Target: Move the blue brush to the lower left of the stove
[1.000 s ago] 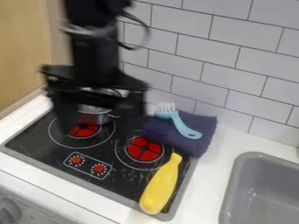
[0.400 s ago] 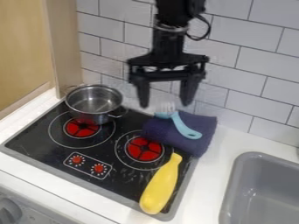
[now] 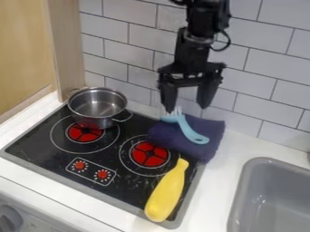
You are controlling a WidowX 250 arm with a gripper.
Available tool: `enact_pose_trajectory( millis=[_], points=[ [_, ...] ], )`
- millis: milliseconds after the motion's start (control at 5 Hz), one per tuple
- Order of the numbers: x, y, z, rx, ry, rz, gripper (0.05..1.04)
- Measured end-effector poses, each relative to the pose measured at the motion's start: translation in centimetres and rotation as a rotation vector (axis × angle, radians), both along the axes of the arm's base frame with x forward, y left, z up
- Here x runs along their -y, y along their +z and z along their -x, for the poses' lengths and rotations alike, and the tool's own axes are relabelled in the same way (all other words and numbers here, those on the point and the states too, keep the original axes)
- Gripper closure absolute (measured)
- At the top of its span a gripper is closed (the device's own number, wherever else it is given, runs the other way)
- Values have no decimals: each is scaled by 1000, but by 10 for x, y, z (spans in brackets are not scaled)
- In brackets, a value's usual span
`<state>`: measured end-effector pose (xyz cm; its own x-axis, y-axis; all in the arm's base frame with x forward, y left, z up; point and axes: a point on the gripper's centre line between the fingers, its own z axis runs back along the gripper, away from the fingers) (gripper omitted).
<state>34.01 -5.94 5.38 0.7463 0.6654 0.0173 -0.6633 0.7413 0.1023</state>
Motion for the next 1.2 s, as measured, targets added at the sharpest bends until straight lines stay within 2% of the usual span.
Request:
enact_pose_trajectory(
  millis=[200, 600, 800, 1000, 1200],
  points=[
    [-2, -4, -3, 18, 40, -12, 85],
    [1, -27, -3, -14, 51, -5, 85],
    [1, -29, -5, 0, 58, 0, 85],
    [2, -29, -8, 13, 66, 16, 148],
    [-1, -32, -5, 7, 70, 3, 458]
  ],
)
